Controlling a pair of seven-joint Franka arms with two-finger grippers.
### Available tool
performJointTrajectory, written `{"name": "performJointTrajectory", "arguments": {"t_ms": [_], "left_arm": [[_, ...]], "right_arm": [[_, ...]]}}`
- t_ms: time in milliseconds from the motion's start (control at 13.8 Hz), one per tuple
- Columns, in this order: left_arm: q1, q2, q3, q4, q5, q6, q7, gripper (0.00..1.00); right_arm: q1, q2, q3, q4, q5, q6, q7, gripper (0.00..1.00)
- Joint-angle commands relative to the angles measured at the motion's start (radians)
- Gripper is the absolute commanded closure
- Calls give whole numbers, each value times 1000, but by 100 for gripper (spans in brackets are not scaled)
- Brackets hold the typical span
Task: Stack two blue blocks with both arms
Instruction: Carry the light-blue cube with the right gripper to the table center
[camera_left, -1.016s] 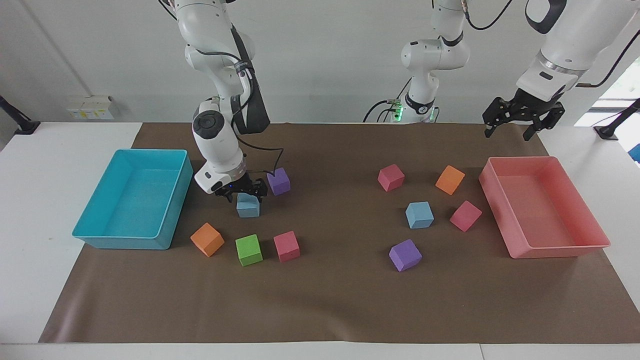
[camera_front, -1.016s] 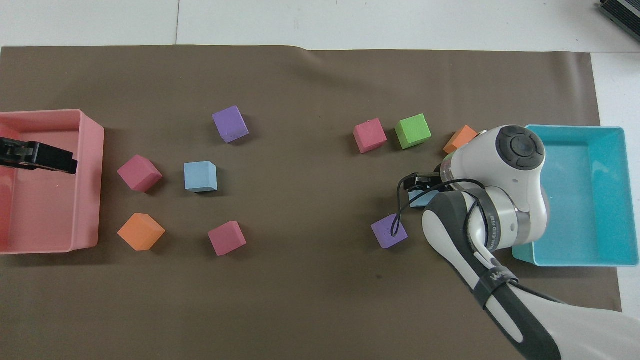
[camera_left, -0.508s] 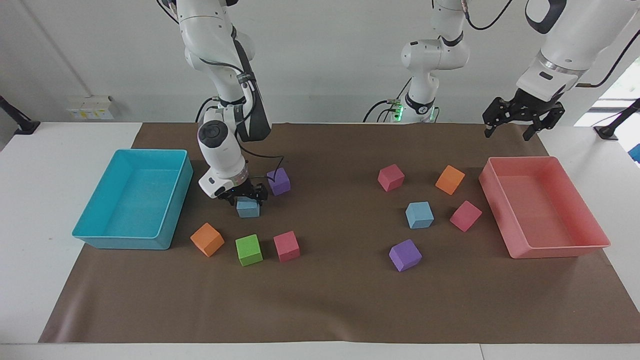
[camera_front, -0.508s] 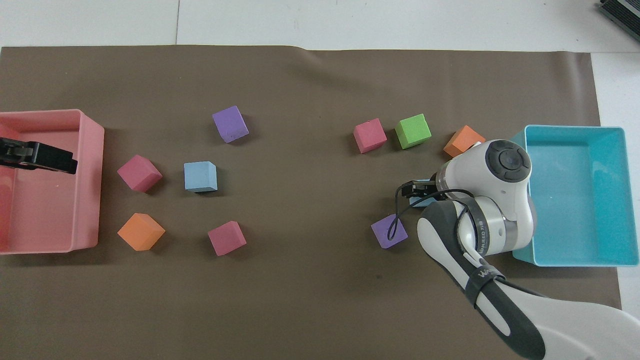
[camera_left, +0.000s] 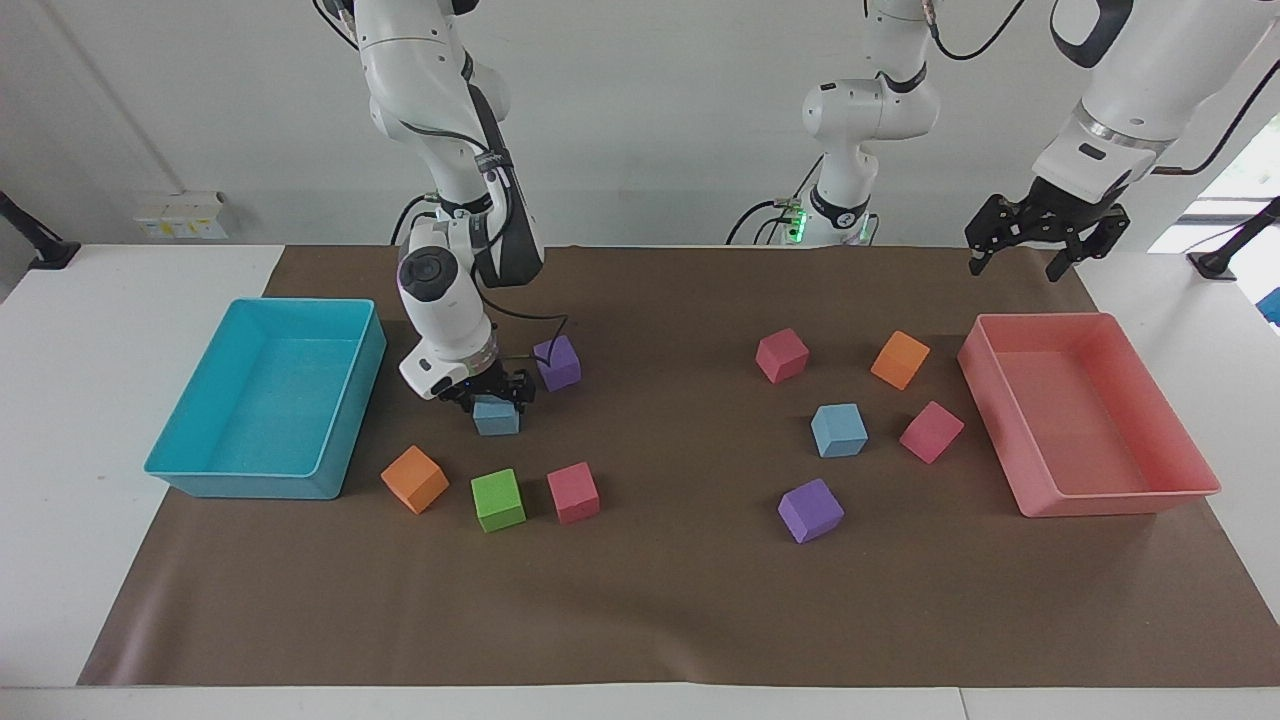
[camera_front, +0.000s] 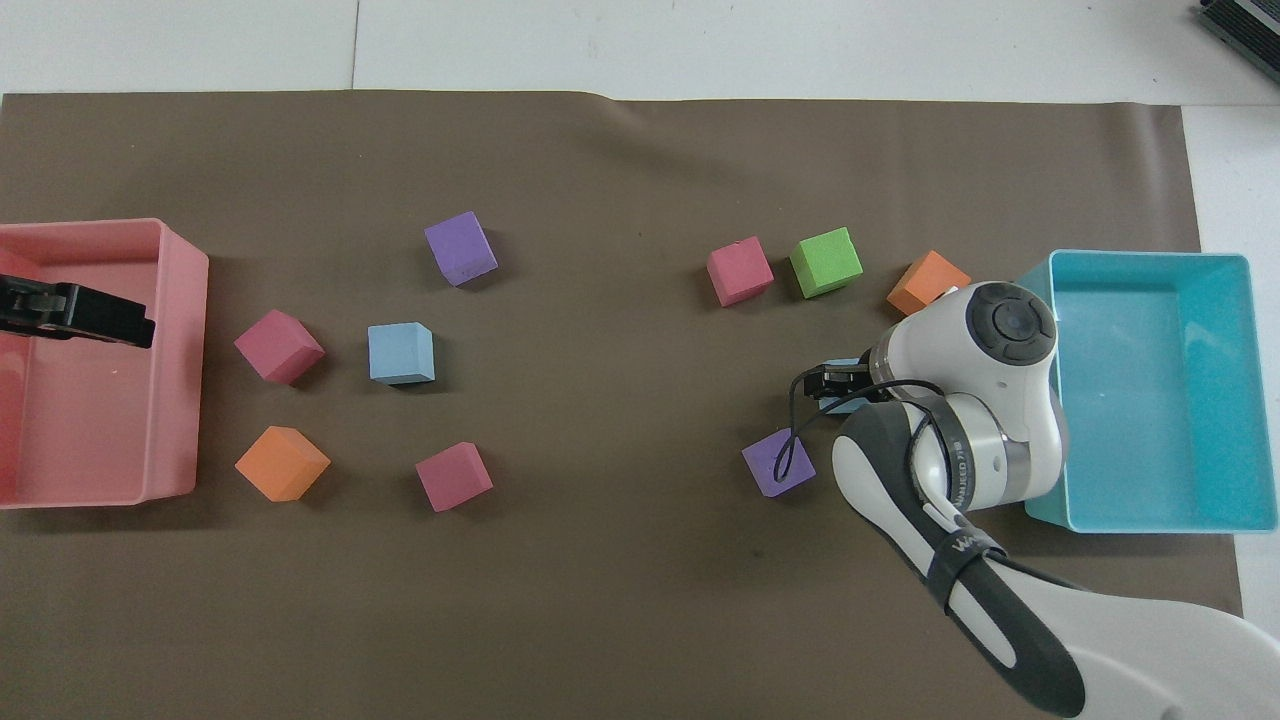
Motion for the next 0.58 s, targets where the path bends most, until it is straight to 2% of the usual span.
{"name": "performJointTrajectory", "arguments": {"t_ms": [0, 290, 508], "left_arm": [[9, -21, -7, -29, 14, 21, -10, 0], [9, -21, -7, -29, 14, 21, -8, 0], [9, -21, -7, -29, 14, 21, -8, 0]], "right_arm": [[6, 2, -1, -6, 15, 26, 11, 100], [6, -9, -2, 42, 12, 4, 0, 100], [6, -44, -4, 94, 6, -83, 3, 100]]}}
